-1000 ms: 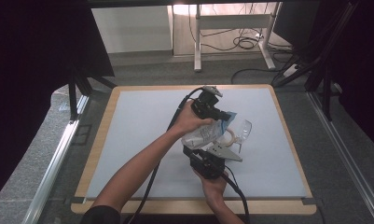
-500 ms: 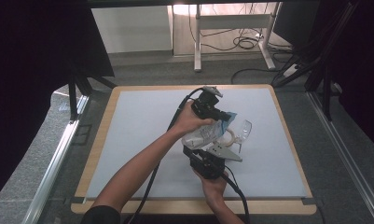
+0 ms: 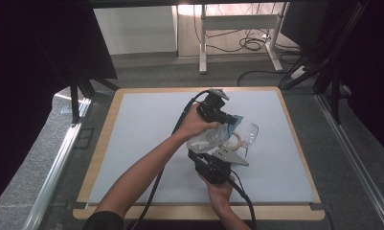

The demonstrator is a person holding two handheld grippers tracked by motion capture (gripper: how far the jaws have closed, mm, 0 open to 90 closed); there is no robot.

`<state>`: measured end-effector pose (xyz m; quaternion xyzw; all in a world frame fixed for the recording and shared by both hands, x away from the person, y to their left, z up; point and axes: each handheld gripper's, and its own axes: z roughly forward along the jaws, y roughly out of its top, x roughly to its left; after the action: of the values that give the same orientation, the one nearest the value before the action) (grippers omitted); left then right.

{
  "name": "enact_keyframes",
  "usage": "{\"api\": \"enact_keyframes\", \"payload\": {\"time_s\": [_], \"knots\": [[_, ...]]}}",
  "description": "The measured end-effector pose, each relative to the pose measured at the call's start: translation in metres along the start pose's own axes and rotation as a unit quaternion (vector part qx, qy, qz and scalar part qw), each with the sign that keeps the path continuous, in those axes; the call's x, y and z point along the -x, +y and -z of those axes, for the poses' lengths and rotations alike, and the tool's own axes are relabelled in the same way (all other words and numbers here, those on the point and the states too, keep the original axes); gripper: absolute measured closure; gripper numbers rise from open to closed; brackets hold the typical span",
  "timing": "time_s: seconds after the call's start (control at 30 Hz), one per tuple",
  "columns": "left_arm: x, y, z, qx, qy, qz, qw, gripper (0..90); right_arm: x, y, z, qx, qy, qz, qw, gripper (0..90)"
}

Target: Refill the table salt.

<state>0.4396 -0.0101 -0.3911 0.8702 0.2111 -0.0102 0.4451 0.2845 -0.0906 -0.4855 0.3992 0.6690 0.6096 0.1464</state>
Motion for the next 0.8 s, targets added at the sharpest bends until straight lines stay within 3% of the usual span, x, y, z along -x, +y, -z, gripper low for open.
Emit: {"api": "enact_keyframes", "payload": {"time_s": [0.8], "knots": [[0.0001,0.0003,-0.0010,-0.005,0.000,-0.001,1.0000,90.0,-0.0011,-0.0006,-0.0013,0.004,-0.001,-0.004,1.0000,73.4]]}}
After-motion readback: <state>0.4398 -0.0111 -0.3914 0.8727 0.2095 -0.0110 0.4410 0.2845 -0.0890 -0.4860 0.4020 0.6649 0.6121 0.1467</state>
